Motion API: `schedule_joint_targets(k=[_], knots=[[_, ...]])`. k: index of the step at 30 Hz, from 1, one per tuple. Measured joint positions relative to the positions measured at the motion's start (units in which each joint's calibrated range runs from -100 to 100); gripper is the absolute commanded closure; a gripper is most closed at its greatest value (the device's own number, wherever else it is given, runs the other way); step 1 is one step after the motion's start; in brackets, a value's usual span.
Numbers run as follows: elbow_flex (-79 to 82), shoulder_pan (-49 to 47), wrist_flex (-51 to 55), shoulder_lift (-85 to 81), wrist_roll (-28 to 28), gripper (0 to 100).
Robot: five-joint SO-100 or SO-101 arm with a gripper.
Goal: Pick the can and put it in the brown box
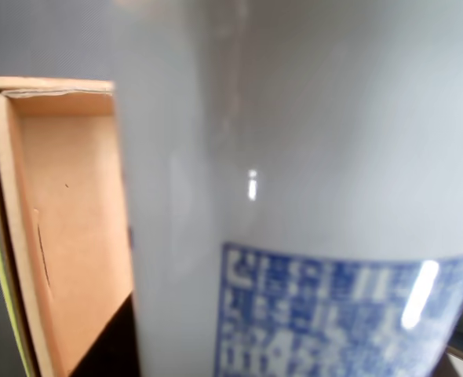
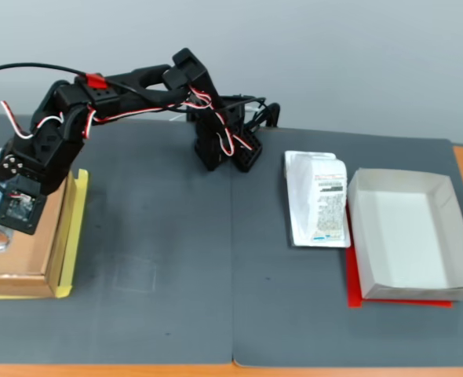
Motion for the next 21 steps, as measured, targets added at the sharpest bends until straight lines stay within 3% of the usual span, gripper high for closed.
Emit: schedule_joint_targets(k=[17,21], knots=[[-4.7,2.7,0.0,7.3,5.5,90],[-4.7,2.9,0.0,8.1,5.6,75]])
